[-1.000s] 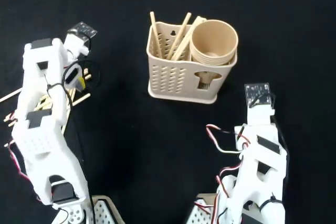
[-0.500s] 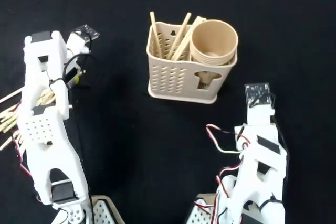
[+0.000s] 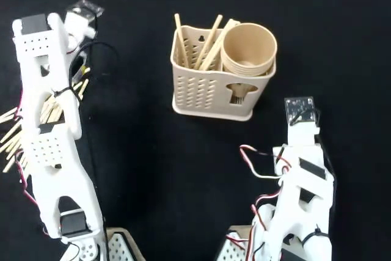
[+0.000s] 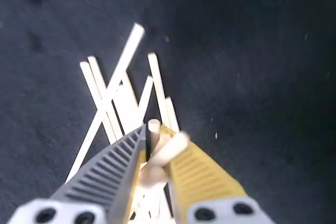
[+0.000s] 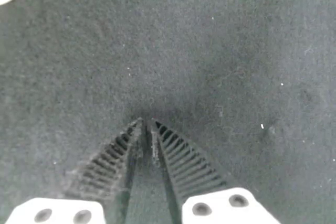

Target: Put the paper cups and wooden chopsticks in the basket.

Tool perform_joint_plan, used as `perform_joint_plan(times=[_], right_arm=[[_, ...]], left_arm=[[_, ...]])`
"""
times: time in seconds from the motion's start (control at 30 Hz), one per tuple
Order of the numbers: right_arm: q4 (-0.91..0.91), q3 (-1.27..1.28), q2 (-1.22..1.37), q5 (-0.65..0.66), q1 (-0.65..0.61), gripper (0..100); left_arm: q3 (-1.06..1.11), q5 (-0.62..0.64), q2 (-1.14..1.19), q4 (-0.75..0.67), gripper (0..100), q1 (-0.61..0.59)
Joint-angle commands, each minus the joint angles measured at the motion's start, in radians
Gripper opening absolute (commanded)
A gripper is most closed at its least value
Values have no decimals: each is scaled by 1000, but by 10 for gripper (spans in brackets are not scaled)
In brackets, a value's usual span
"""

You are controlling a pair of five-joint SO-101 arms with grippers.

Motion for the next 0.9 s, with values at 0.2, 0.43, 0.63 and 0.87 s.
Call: perform_joint_plan(times=[0.2, 0.43, 0.63, 0.87], right_arm=[[-21, -13, -21, -11, 6, 18], [-21, -13, -21, -11, 6, 18], [-21, -13, -21, -11, 6, 18], [-21, -8, -21, -11, 6, 18]], left_arm=[[-166, 308, -89, 11, 29, 173], [-111, 428, -313, 11, 29, 300], [-77, 474, -485, 8, 29, 348], [-85, 529, -621, -3, 29, 400]])
